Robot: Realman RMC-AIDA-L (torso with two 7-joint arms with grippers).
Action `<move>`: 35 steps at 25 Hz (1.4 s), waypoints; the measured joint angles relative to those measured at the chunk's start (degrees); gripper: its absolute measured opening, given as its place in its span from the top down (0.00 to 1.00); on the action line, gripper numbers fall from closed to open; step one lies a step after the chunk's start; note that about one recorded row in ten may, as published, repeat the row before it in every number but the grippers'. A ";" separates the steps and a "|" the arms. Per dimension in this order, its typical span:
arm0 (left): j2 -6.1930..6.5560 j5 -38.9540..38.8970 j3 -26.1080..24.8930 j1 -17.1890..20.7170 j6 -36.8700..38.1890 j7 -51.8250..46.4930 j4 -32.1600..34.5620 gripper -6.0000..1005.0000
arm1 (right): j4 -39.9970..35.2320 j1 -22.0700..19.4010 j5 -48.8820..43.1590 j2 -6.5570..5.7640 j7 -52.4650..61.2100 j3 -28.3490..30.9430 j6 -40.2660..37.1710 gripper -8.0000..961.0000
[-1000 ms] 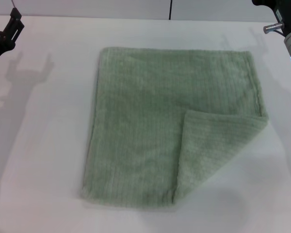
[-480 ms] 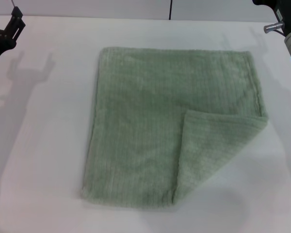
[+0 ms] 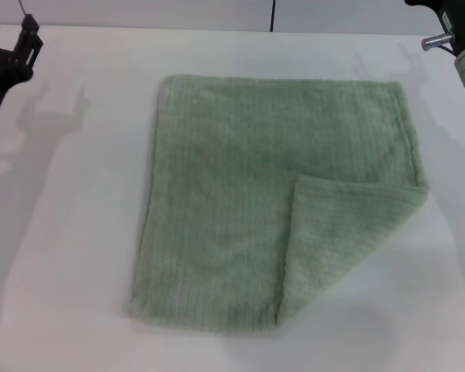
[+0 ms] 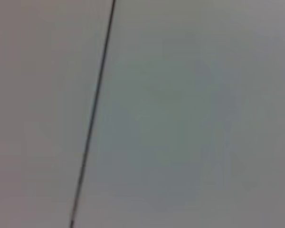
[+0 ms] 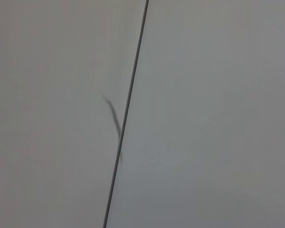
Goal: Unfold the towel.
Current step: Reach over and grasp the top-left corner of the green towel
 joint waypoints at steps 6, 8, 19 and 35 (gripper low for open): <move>0.46 0.03 5.09 -0.23 -1.62 -5.98 0.36 0.42 | 0.23 -0.11 0.00 0.00 0.00 0.23 -0.01 0.15; 0.65 0.10 7.56 -0.61 -2.37 -8.91 0.58 0.49 | 0.28 -0.11 0.00 0.01 0.00 0.23 -0.02 0.15; 0.74 0.11 16.30 -2.71 -4.47 -16.00 0.79 0.82 | 0.35 0.05 0.00 -0.01 0.00 0.26 -0.10 0.15; 0.42 0.18 28.57 -7.49 -18.99 -20.20 3.50 0.99 | -0.16 0.47 -0.50 -0.17 3.03 -0.02 0.47 0.15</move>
